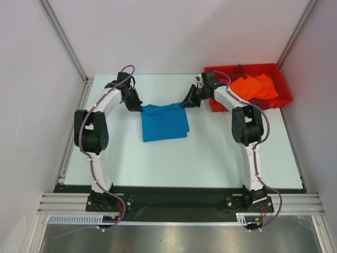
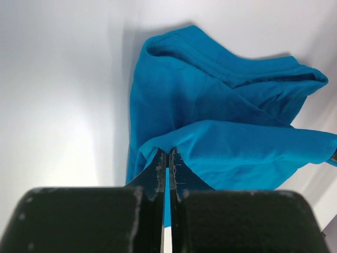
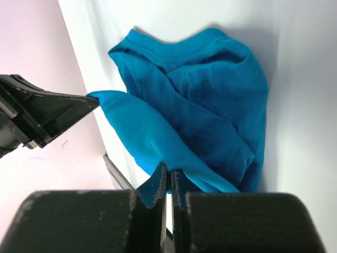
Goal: Fold and stack the t-shirts
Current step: Fold the tshirt
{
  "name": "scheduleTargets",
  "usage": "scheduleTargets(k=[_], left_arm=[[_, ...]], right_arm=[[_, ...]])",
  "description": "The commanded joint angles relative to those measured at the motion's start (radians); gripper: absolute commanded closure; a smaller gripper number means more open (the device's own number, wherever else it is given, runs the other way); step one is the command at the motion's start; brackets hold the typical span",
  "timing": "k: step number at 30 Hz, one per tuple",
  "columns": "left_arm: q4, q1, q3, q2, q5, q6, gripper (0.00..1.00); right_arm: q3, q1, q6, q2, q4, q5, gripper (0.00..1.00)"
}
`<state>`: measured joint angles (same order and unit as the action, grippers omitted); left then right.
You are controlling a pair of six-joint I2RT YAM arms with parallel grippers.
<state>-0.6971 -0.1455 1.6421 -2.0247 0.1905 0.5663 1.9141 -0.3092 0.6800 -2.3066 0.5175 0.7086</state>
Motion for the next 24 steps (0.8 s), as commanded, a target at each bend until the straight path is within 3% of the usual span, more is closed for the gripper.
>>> scheduleTargets(k=[1, 14, 20, 24], left_arm=[[0.039, 0.023, 0.067, -0.028, 0.013, -0.019, 0.99], [0.122, 0.055, 0.186, -0.163, 0.066, 0.027, 1.00], [0.128, 0.055, 0.173, -0.126, 0.056, 0.049, 1.00], [0.188, 0.053, 0.085, -0.002, 0.066, 0.075, 1.00]], right_arm=[[0.091, 0.013, 0.004, -0.049, -0.022, 0.040, 0.96], [0.267, 0.025, 0.061, -0.208, -0.071, 0.052, 0.95], [0.266, 0.025, 0.059, -0.162, -0.062, 0.049, 0.97], [0.198, 0.024, 0.058, -0.065, -0.077, 0.035, 0.98]])
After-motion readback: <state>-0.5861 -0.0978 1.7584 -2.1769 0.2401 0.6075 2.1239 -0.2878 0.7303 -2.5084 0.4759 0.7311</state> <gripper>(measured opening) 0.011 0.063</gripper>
